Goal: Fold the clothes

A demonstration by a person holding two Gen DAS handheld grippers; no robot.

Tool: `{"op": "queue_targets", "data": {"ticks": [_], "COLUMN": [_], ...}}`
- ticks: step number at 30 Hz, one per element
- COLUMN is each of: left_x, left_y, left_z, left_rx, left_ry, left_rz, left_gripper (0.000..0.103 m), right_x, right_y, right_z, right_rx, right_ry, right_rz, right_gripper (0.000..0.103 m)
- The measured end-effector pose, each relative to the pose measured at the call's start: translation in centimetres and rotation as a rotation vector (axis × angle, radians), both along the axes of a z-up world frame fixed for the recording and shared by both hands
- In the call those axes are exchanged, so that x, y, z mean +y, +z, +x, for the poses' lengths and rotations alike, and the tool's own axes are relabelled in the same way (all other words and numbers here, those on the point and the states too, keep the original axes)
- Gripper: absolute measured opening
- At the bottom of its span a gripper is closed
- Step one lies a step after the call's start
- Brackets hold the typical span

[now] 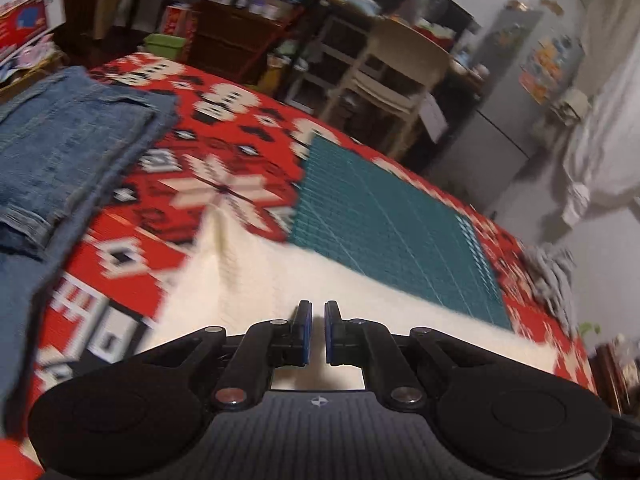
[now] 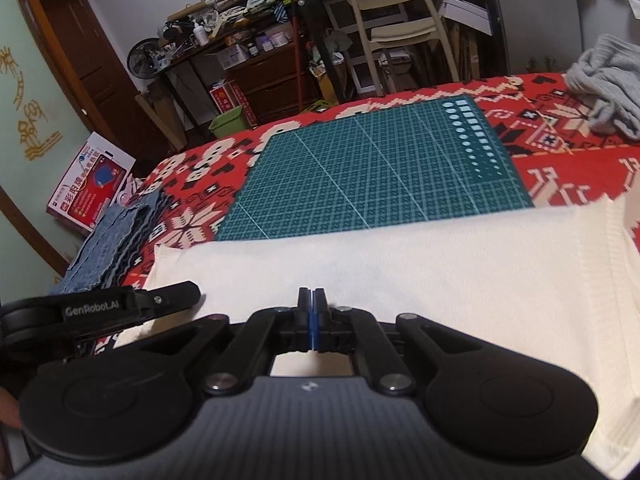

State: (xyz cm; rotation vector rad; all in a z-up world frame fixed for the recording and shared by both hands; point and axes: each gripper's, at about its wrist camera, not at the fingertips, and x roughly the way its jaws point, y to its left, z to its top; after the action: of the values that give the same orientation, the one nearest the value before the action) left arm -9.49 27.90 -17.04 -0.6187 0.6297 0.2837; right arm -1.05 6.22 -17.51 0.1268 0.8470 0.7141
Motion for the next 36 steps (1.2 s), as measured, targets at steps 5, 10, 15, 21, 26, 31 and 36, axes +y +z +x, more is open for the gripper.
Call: {"op": "queue_targets", "data": {"ticks": [5,10,15,21,26,31,36], "left_x": [3.1,5.5,5.6,5.9,4.7,5.1,5.7], "left_y": [1.0,0.7,0.3,-0.4,-0.1,-0.5,-0.6], "left_z": [0.3,1.3,1.7,2.2,2.4,2.0,1.8], "left_rx": [0.010,0.035,0.050,0.069,0.058,0.043,0.028], "left_ry": [0.092,0.097,0.095,0.073,0.033,0.036,0.040], "left_rz": [0.050,0.010,0.049,0.056,0.147,0.146,0.114], "left_gripper": [0.008,0.015,0.049,0.021,0.010,0.010,0.010], "right_x": [1.3,1.7,1.9,2.3,3.4,7.4,12.4], "right_y": [-0.5,-0.9,-0.9,-1.0,-1.1,-0.9,-1.0], "right_z": [0.6,1.4,2.0,2.7,3.3,3.5,3.2], "right_rx": [0.013,0.033,0.035,0.037,0.038,0.014,-0.008], "right_ry": [0.019,0.019,0.016,0.012,0.013,0.085,0.186], "right_rz": [-0.005,0.002,0.007,0.009,0.015,0.003,-0.018], "right_gripper": [0.001,0.001,0.003,0.003,0.005,0.002,0.000]}}
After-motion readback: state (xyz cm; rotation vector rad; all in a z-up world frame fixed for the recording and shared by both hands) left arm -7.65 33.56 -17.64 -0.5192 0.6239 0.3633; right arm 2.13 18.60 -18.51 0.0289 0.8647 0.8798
